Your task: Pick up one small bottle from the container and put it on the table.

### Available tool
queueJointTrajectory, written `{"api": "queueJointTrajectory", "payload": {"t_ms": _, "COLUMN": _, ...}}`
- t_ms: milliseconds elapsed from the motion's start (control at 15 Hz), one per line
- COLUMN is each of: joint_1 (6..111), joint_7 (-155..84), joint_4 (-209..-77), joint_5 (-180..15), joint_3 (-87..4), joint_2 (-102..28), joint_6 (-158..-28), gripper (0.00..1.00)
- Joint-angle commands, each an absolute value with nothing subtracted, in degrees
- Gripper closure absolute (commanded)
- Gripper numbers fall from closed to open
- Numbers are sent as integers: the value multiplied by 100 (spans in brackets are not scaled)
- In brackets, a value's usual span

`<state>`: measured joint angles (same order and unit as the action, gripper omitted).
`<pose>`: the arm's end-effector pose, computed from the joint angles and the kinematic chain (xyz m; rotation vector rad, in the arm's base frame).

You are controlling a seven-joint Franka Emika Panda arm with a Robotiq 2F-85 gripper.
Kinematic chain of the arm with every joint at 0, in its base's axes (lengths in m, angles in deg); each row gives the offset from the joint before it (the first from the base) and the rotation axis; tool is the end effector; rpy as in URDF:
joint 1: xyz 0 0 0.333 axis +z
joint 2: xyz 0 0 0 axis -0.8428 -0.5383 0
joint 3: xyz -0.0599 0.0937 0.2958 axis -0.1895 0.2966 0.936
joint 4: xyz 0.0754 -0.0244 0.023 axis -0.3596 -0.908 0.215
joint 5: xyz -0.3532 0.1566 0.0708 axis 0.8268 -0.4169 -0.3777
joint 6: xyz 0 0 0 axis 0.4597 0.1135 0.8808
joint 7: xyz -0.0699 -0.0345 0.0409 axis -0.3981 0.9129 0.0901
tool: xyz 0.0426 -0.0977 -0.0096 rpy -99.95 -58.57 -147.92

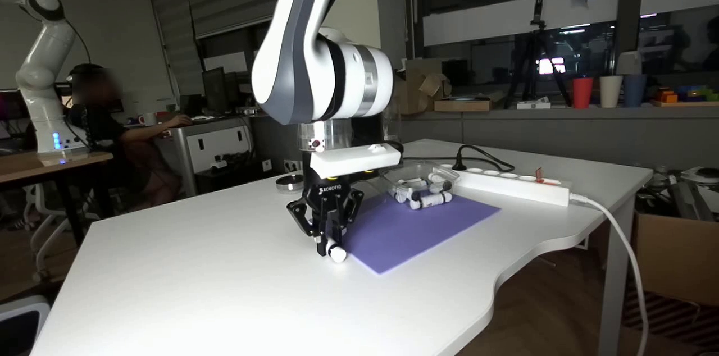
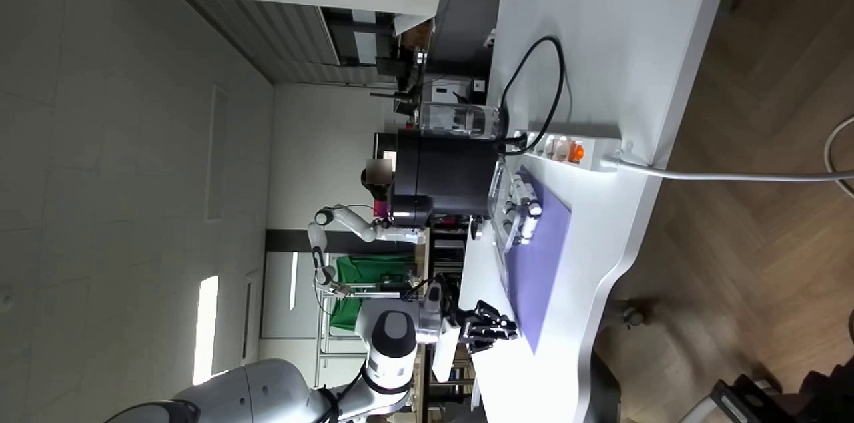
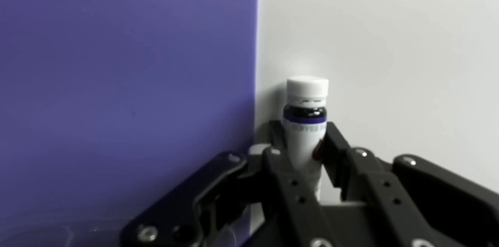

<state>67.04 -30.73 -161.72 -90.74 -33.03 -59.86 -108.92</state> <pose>0.5970 0.1482 0.1277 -3.0355 -0.2384 0.0022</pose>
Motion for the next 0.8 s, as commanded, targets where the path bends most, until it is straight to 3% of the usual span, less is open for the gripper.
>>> {"api": "queueJointTrajectory", "payload": {"t_ms": 0, "joint_1": 6667, "joint_7": -3203, "joint_4": -16299, "joint_5": -8982, "joint_3": -3227, "joint_2": -5734, "joint_6": -10781, "gripper": 41}}
{"api": "queueJointTrajectory", "payload": {"t_ms": 400, "joint_1": 6533, "joint_7": -2831, "joint_4": -16447, "joint_5": -8839, "joint_3": -3149, "joint_2": -5042, "joint_6": -10290, "gripper": 2}}
{"api": "queueJointTrajectory", "payload": {"t_ms": 467, "joint_1": 6428, "joint_7": -2608, "joint_4": -16446, "joint_5": -8865, "joint_3": -3063, "joint_2": -4920, "joint_6": -10119, "gripper": 0}}
{"api": "queueJointTrajectory", "payload": {"t_ms": 533, "joint_1": 6547, "joint_7": -2825, "joint_4": -16178, "joint_5": -8882, "joint_3": -3122, "joint_2": -5334, "joint_6": -10342, "gripper": 11}}
{"api": "queueJointTrajectory", "payload": {"t_ms": 667, "joint_1": 6469, "joint_7": -2661, "joint_4": -16210, "joint_5": -8890, "joint_3": -3084, "joint_2": -5120, "joint_6": -10143, "gripper": 0}}
{"api": "queueJointTrajectory", "payload": {"t_ms": 733, "joint_1": 6448, "joint_7": -2628, "joint_4": -16244, "joint_5": -8888, "joint_3": -3077, "joint_2": -5065, "joint_6": -10117, "gripper": 0}}
